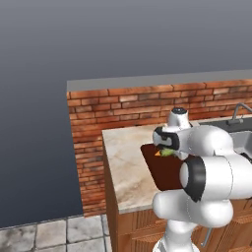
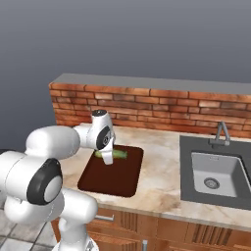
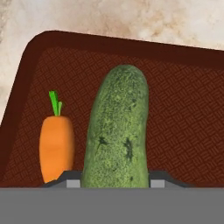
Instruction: Place the two vegetables and bowl onto the tray for setting up a vegetable dip station.
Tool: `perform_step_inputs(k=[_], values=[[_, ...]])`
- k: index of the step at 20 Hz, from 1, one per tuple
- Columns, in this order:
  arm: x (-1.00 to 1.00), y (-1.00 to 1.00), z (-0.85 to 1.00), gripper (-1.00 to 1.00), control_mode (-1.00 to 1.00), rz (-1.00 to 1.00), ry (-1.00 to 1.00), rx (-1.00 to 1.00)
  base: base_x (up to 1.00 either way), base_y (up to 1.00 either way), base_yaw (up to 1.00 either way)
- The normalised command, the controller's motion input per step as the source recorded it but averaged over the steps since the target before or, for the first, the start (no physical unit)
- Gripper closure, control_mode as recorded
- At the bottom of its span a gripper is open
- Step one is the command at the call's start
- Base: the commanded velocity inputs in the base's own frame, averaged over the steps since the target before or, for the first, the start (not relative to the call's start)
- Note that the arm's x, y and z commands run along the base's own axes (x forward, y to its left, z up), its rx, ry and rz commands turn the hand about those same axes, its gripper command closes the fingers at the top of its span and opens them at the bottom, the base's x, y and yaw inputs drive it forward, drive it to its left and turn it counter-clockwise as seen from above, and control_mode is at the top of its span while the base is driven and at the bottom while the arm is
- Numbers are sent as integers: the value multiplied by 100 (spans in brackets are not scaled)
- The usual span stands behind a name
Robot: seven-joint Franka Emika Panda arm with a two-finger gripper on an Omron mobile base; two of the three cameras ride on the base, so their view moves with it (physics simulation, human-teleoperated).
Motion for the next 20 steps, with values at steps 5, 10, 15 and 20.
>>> perform_step_inputs(k=[5, 10, 15, 20], values=[[5, -1, -20, 100, -100, 0, -9, 1, 0, 0, 0], [14, 0, -2, 100, -100, 0, 0, 0, 0, 0, 0], [20, 0, 0, 100, -100, 0, 0, 1, 0, 0, 0], [26, -1, 0, 100, -100, 0, 0, 4, 0, 0, 0]])
